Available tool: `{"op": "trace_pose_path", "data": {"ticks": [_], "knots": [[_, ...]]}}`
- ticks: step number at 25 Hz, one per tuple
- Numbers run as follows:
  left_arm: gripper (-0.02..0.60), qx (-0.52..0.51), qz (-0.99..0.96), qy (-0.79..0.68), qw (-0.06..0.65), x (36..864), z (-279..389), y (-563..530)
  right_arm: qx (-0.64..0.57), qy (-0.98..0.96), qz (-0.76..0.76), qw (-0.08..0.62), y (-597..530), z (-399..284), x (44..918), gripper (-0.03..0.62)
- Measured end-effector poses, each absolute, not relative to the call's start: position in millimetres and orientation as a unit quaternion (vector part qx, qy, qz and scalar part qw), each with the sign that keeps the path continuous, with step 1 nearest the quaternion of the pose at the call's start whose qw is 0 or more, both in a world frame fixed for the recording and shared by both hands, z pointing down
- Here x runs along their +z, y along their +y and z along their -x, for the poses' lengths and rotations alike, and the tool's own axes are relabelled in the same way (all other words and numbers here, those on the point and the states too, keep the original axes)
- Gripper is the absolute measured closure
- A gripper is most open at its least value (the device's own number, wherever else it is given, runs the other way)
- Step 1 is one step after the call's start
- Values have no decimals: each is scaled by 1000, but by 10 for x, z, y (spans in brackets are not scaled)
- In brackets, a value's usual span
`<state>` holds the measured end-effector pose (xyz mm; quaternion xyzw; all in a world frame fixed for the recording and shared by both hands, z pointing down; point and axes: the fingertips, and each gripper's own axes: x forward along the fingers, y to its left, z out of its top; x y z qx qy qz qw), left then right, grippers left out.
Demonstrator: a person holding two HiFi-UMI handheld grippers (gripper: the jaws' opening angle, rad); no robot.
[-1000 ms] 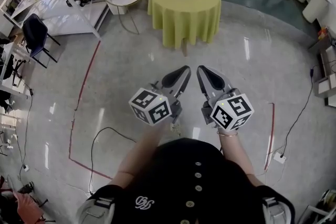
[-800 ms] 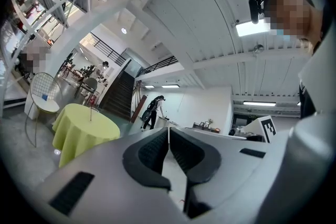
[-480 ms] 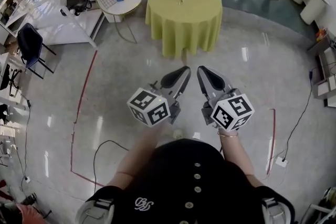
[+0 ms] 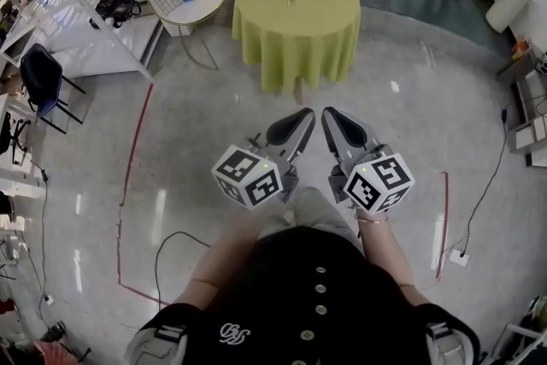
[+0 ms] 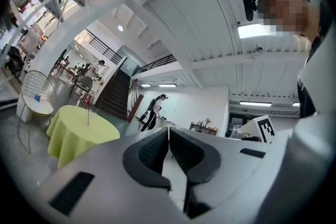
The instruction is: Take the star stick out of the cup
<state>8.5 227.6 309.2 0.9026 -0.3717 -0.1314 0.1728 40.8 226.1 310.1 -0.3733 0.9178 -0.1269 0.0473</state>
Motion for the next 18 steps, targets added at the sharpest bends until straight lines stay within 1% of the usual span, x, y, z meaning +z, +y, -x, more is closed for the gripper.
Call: {"op": "trace_pose_path", "data": {"ticks": [8,18], "knots": [[563,-128,-902,-370,179,3145,-69,2130,-136,917,373,42,2107,-373,3192,589],[563,-135,-890,-394,184,3187,159,1804,-132,922,363,39,1780,-233,3195,589]]}}
